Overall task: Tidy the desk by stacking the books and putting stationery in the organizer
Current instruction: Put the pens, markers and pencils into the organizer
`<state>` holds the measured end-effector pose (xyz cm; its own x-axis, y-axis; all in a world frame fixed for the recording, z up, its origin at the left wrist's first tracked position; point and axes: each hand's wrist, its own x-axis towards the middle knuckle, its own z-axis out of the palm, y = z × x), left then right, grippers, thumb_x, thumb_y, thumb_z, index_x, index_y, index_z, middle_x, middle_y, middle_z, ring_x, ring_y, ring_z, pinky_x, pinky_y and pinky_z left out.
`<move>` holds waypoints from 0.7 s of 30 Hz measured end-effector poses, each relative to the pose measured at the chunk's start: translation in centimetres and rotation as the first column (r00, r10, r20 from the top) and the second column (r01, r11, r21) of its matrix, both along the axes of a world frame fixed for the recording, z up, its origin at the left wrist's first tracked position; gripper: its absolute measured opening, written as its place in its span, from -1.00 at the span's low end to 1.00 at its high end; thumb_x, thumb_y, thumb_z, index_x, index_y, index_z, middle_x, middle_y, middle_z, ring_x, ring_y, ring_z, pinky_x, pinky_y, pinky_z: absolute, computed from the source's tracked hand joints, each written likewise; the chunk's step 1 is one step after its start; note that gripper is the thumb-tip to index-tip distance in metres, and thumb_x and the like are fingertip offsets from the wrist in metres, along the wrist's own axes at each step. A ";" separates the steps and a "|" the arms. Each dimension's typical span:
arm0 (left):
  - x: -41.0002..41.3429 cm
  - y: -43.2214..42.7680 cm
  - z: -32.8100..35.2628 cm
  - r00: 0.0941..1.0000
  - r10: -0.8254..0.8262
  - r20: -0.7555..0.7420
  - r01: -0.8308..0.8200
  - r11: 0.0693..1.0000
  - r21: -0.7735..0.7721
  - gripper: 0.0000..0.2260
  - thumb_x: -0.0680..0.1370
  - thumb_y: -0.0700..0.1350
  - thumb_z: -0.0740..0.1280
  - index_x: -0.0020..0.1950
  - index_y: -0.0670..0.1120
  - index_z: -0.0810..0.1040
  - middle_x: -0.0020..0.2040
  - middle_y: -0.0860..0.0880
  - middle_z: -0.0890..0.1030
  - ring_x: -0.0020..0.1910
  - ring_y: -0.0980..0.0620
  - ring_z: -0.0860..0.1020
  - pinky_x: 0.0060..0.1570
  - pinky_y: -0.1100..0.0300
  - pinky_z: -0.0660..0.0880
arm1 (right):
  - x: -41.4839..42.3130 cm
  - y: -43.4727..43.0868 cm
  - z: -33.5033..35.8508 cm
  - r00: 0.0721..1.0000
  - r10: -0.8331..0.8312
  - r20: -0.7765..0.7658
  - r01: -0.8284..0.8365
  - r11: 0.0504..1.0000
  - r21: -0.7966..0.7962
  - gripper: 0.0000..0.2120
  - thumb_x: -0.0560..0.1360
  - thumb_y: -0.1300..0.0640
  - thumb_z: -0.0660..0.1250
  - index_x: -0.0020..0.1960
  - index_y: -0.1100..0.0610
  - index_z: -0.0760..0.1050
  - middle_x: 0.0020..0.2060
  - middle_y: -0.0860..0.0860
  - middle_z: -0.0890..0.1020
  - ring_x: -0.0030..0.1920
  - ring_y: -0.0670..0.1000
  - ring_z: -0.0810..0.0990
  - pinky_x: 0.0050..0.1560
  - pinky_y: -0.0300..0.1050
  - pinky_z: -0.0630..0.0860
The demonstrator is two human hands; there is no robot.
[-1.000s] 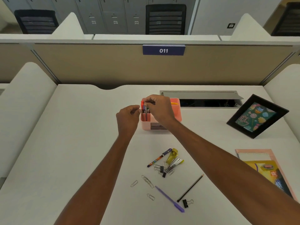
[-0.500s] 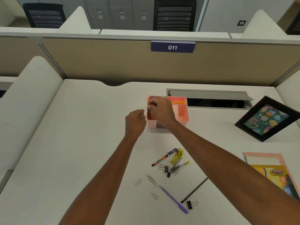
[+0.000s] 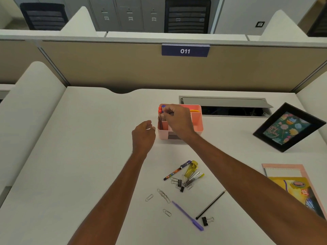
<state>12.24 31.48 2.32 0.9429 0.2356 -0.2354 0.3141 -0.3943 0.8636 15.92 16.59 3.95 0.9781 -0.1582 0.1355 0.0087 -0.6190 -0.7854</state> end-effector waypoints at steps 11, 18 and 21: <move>-9.3 -0.6 -1.5 0.995 -0.063 0.072 0.065 0.998 -0.019 -0.74 0.62 -0.09 0.42 0.31 0.03 0.62 0.13 0.12 0.68 0.03 0.29 0.62 0.11 0.28 0.58 | -7.9 -3.3 0.2 0.997 -0.035 -0.074 0.046 0.988 0.148 -0.87 0.54 0.13 0.52 0.07 0.12 0.73 -0.08 -0.09 0.74 -0.06 -0.14 0.68 -0.04 -0.33 0.61; -16.5 -4.6 -3.6 0.969 -0.247 0.026 0.248 0.968 -0.041 -0.78 0.54 -0.12 0.47 0.17 0.05 0.69 -0.02 0.13 0.70 -0.04 0.23 0.65 0.01 0.24 0.61 | -15.7 -5.8 -1.5 0.977 -0.015 -0.215 0.068 0.968 0.241 -0.93 0.51 0.15 0.55 -0.01 0.05 0.74 -0.19 -0.14 0.75 -0.15 -0.14 0.72 -0.04 -0.24 0.65; -18.8 -7.0 -5.0 0.930 -0.367 0.007 0.366 0.929 0.059 -0.78 0.53 -0.04 0.48 0.17 0.07 0.68 -0.05 0.16 0.67 -0.07 0.22 0.63 0.00 0.21 0.60 | -18.7 -7.0 -2.6 0.962 -0.047 -0.270 0.116 0.963 0.245 -0.92 0.51 0.19 0.53 -0.05 0.03 0.74 -0.21 -0.18 0.74 -0.16 -0.16 0.72 -0.07 -0.27 0.62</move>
<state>-6.59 24.52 -2.66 0.9701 -0.1145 -0.2142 0.1236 -0.5266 0.8411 -2.80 9.56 1.39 0.9560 -0.2346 -0.1763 -0.2582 -0.3866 -0.8854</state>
